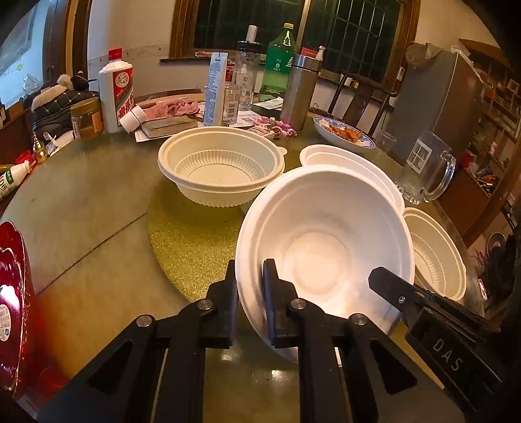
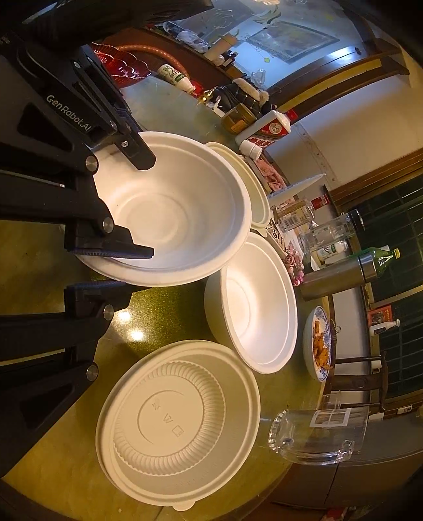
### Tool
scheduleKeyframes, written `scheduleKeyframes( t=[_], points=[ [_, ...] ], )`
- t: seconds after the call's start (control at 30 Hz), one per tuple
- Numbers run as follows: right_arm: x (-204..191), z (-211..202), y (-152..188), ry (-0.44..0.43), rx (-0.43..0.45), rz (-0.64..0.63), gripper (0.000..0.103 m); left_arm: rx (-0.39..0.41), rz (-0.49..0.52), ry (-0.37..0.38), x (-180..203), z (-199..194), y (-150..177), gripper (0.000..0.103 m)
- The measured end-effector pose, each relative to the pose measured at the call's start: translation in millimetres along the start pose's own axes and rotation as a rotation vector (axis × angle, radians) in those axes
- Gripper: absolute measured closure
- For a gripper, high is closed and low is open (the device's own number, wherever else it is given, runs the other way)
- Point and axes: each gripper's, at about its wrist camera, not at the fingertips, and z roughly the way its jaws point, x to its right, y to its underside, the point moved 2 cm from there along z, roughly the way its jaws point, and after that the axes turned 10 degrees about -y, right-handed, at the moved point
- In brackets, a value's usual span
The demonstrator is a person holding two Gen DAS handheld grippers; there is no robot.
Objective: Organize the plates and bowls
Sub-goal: 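Lift the white foam bowl off the table with the right tool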
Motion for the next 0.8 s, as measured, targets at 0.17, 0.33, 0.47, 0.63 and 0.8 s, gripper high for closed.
scheduleKeyframes(
  t=[0.17, 0.33, 0.47, 0.63, 0.8],
  points=[
    [-0.7, -0.6, -0.4, 0.002, 0.004, -0.005, 0.092, 0.002, 0.001, 0.0, 0.2, -0.1, 0.2, 0.091],
    [-1.7, -1.4, -0.1, 0.005, 0.008, -0.011, 0.092, 0.004, 0.003, -0.002, 0.2, 0.3, 0.3, 0.091],
    [-2.2, -1.4, -0.3, 0.007, 0.01, -0.014, 0.092, 0.004, 0.004, -0.003, -0.1, 0.3, 0.2, 0.091],
    [-1.9, -1.3, -0.2, 0.007, 0.011, -0.017, 0.092, 0.007, 0.003, -0.005, -0.1, -0.1, 0.1, 0.091],
    [-2.4, -0.9, -0.3, 0.01, 0.009, -0.021, 0.092, 0.008, 0.005, -0.008, 0.0, -0.2, 0.4, 0.09]
  ],
)
